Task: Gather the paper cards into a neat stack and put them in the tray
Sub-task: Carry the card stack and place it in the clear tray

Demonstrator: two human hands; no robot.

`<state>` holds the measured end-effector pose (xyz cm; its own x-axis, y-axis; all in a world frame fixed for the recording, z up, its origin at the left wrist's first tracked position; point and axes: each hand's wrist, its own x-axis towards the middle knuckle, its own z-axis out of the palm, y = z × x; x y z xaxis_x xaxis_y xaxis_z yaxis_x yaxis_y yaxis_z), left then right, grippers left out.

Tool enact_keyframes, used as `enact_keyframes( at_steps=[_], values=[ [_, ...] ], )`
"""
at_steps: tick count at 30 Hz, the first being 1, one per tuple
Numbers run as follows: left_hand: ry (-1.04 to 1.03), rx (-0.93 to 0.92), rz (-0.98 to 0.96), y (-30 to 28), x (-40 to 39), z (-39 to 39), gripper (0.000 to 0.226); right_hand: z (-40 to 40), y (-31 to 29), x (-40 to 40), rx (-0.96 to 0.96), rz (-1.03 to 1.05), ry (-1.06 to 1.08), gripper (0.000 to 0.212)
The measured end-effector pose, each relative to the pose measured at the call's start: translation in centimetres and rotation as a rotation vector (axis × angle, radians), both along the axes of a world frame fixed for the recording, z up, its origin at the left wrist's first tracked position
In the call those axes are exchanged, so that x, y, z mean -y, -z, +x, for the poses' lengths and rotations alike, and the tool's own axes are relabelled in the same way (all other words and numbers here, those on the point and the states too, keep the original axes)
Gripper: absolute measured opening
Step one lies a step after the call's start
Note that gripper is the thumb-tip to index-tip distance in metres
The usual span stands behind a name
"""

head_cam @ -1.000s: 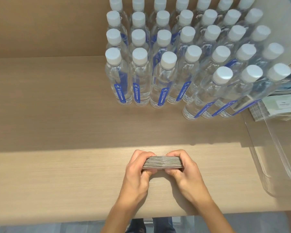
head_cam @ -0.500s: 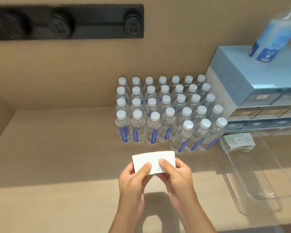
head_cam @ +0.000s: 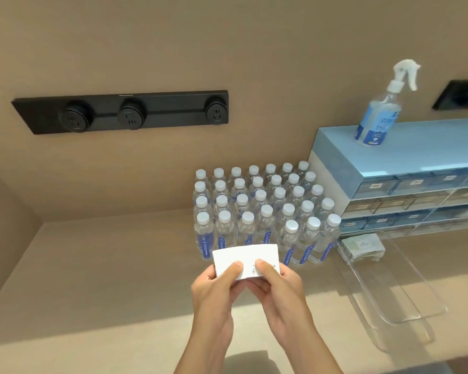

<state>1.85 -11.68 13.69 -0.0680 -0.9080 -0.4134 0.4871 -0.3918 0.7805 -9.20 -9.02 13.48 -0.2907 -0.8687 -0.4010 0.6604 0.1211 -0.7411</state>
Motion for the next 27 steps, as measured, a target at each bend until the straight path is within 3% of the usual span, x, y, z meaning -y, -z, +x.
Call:
enact_keyframes(
  at_steps=[14, 27],
  values=[
    [0.276, -0.077, 0.076, -0.1, -4.7, -11.3, 0.016, -9.5, -1.4, -7.4, -0.119, 0.053, 0.340, 0.018],
    [0.012, -0.089, 0.169, 3.4, -7.1, -29.6, 0.015, -27.5, 2.6, -7.4, -0.118, 0.139, 0.210, 0.010]
  ],
)
